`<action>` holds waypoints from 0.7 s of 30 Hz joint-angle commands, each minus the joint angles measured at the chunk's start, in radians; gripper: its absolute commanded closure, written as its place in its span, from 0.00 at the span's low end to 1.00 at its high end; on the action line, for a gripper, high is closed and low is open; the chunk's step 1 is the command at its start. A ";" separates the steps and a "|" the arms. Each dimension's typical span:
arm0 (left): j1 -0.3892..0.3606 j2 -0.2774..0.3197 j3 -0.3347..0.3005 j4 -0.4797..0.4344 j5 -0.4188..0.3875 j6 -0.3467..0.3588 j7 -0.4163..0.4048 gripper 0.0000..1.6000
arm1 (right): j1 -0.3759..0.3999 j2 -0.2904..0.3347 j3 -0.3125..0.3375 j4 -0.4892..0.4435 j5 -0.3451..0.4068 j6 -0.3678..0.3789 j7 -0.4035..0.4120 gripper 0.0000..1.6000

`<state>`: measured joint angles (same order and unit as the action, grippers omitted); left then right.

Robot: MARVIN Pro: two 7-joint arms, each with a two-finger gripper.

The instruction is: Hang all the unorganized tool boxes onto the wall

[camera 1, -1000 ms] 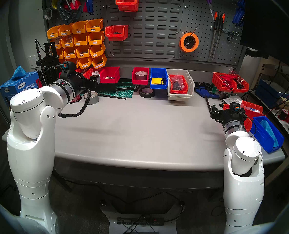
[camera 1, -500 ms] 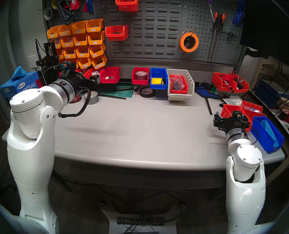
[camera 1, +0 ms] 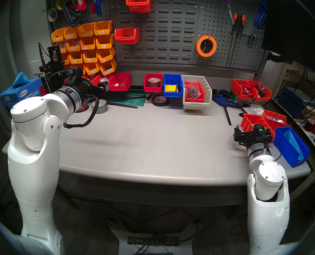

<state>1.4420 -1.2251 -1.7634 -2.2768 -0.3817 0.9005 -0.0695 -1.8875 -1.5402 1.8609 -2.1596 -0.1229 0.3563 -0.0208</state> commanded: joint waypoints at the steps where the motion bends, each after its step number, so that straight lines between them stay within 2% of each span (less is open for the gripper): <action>1: -0.009 -0.002 0.002 -0.011 0.002 -0.008 0.003 0.00 | 0.013 -0.010 -0.009 -0.003 0.004 -0.022 -0.008 0.00; 8: -0.009 -0.001 0.002 -0.011 0.001 -0.009 0.004 0.00 | 0.017 -0.021 -0.009 0.005 0.010 -0.040 -0.013 0.00; 9: -0.009 -0.001 0.002 -0.011 0.000 -0.009 0.004 0.00 | 0.018 -0.023 -0.008 0.006 0.012 -0.042 -0.014 0.03; 10: -0.009 -0.001 0.002 -0.011 0.000 -0.009 0.004 0.00 | 0.018 -0.025 -0.009 0.006 0.012 -0.046 -0.016 0.11; 11: -0.009 -0.001 0.003 -0.011 0.000 -0.009 0.004 0.00 | 0.017 -0.026 -0.009 0.007 0.014 -0.055 -0.016 0.46; 12: -0.009 0.000 0.003 -0.011 0.000 -0.009 0.004 0.00 | 0.016 -0.028 -0.009 0.007 0.017 -0.061 -0.016 0.87; 13: -0.009 0.000 0.003 -0.011 0.000 -0.009 0.005 0.00 | 0.015 -0.028 -0.010 0.007 0.017 -0.063 -0.017 1.00; 21: -0.009 0.001 0.003 -0.011 -0.002 -0.009 0.006 0.00 | 0.011 -0.032 -0.015 0.005 0.020 -0.088 -0.025 1.00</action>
<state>1.4421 -1.2224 -1.7630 -2.2768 -0.3856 0.8995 -0.0660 -1.8790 -1.5751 1.8444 -2.1399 -0.0994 0.2979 -0.0420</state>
